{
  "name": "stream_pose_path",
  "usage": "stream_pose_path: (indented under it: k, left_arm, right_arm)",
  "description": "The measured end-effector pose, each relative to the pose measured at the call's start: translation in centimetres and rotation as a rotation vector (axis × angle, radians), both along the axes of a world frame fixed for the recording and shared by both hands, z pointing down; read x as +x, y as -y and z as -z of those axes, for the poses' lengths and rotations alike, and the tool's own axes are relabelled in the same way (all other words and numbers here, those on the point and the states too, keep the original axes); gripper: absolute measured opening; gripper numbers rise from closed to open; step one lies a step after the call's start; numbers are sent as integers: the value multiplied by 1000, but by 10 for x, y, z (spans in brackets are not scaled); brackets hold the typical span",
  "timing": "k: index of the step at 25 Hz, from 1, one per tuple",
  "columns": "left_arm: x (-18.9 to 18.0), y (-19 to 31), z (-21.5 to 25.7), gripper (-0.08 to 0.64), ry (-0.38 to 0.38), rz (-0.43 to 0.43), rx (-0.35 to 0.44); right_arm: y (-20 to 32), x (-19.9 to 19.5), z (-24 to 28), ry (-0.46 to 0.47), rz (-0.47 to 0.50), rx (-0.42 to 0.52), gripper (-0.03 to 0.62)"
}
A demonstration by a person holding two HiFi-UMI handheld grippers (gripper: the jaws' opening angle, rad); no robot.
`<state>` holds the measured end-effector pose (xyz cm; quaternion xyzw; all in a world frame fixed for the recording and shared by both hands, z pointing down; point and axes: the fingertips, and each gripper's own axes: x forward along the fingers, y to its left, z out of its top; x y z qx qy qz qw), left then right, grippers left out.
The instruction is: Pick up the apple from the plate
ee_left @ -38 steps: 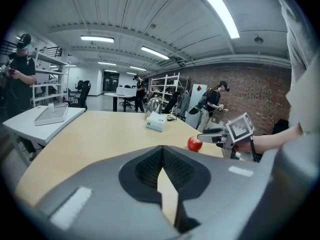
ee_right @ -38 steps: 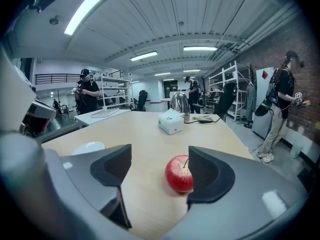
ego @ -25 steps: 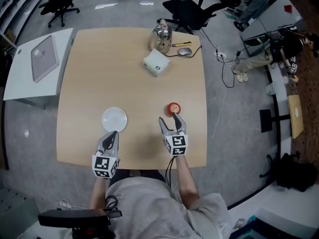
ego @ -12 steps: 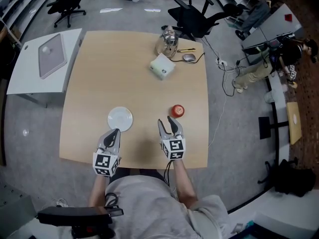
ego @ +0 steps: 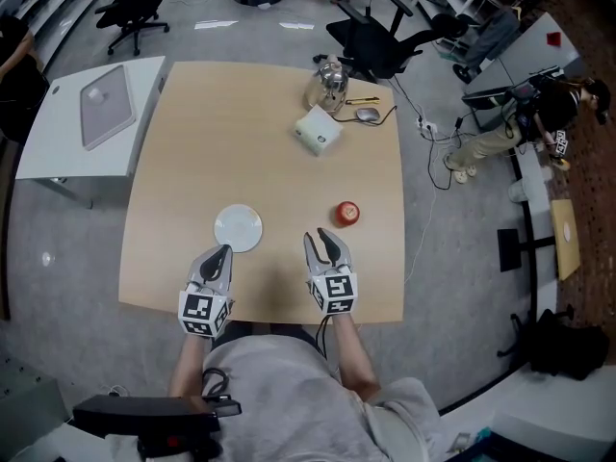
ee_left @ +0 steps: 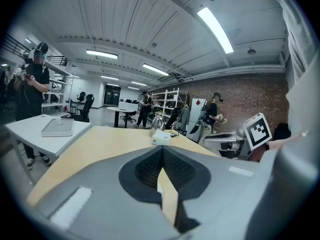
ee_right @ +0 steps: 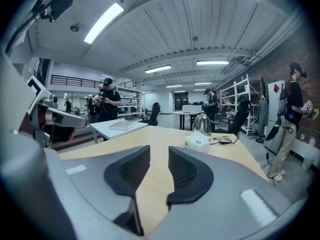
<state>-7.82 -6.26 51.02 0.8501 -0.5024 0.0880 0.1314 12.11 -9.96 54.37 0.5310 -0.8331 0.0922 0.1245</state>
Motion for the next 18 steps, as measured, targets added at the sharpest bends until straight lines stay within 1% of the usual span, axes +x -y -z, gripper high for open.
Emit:
stream_pose_path:
  k: [7,18]
  left_arm:
    - [-8,0,6,20,-1,-12,12]
    - [-17,1,13,20,-3,-34,37]
  right_arm:
    - [-13,-15,11,11,4,17,91]
    - [-27,-22,23,15,-19,46,51]
